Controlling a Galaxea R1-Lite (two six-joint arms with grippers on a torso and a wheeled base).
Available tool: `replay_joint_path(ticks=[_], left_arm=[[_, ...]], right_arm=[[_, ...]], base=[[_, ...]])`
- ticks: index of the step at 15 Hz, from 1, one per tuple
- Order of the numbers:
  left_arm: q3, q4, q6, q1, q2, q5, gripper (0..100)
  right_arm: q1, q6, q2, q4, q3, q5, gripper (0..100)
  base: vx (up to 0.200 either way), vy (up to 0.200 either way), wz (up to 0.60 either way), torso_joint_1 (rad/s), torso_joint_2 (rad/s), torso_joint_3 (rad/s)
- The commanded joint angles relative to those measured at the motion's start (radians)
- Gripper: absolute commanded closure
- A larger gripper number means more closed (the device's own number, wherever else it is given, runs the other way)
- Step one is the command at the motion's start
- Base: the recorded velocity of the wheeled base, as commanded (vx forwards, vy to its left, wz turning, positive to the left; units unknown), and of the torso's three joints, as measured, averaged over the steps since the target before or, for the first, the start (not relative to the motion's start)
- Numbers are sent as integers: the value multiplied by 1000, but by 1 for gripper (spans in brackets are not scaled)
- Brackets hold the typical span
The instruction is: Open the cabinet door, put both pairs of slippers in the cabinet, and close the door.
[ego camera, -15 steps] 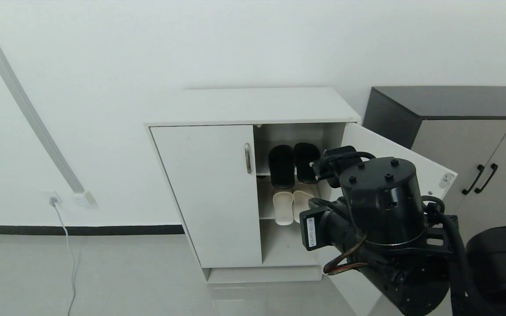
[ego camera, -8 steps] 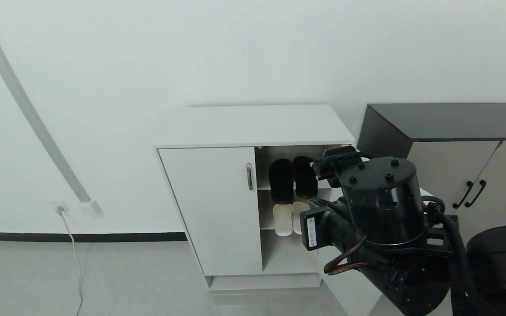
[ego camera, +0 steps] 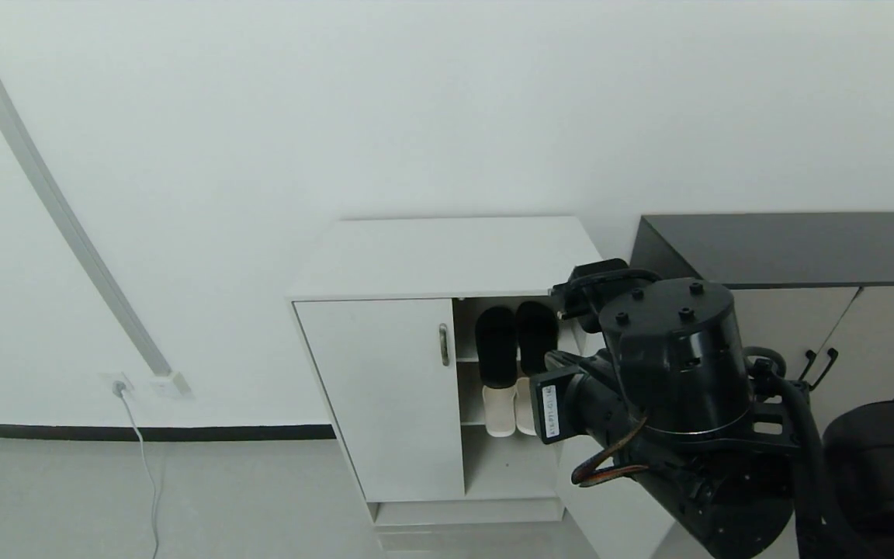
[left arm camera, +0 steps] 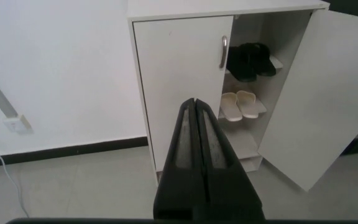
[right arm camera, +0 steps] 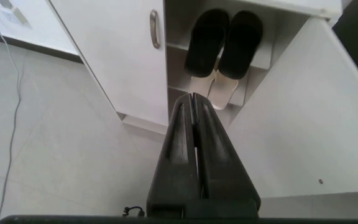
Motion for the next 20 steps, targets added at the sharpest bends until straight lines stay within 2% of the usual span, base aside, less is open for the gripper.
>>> replay_joint_path(ticks=[1, 7, 14, 20], left_arm=[[0, 0, 0, 0, 1, 0, 100], [0, 0, 0, 0, 1, 0, 100], [0, 0, 0, 0, 1, 0, 100], [0, 0, -2, 0, 1, 0, 100]], right_arm=[[1, 0, 2, 0, 1, 0, 100], [-18, 3, 3, -8, 15, 15, 100], [-19, -2, 3, -5, 17, 17, 100], [-24, -12, 0, -6, 18, 15, 100]], base=[[0, 0, 0, 212, -471, -261], [0, 0, 0, 168, -362, -196], [0, 0, 0, 4, -7, -3], [0, 0, -600, 6, 2, 2]])
